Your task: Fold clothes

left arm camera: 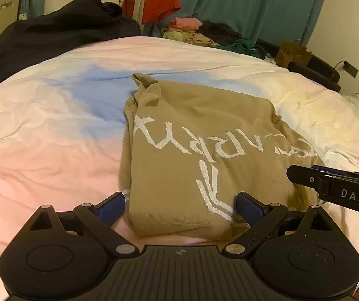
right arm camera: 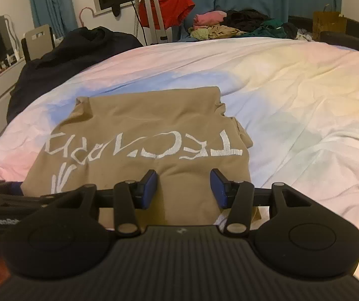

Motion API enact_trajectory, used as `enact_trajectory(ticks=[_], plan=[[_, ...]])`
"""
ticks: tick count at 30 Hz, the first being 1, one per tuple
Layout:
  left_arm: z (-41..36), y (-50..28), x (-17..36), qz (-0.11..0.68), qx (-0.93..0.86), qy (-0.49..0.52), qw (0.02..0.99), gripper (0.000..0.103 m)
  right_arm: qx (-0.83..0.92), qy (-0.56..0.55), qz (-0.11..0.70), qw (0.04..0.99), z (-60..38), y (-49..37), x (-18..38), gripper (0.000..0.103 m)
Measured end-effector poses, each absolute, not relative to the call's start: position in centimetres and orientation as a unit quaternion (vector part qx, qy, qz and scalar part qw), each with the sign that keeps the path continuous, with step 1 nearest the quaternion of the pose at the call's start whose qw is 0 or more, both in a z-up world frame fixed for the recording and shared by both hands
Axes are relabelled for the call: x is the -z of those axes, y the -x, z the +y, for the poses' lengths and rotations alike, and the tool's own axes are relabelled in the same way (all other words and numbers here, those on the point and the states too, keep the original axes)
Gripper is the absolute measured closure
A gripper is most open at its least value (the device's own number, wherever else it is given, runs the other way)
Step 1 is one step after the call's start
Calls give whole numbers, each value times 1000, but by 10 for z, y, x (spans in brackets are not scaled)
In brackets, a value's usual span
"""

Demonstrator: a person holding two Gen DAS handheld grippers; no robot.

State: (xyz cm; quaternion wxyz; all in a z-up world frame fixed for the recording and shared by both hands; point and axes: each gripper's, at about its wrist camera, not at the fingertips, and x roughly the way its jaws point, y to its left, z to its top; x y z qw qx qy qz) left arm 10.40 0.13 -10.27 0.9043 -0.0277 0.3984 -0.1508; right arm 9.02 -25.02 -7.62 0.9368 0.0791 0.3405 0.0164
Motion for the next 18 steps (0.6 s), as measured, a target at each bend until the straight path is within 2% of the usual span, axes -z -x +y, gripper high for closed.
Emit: enact_trajectory(ticks=[8,14,18], plan=[[29,-77,60,380,209,156,887,6,-15,-88,342,935,-252,-91,76,52],[65,-90,83,452,226,327,799,10,-14,-93,344,934,-252,-91,75,52],[63,-94,86,442,242,337,795,8,-13,-100,346,933,-253,-92,74,52]])
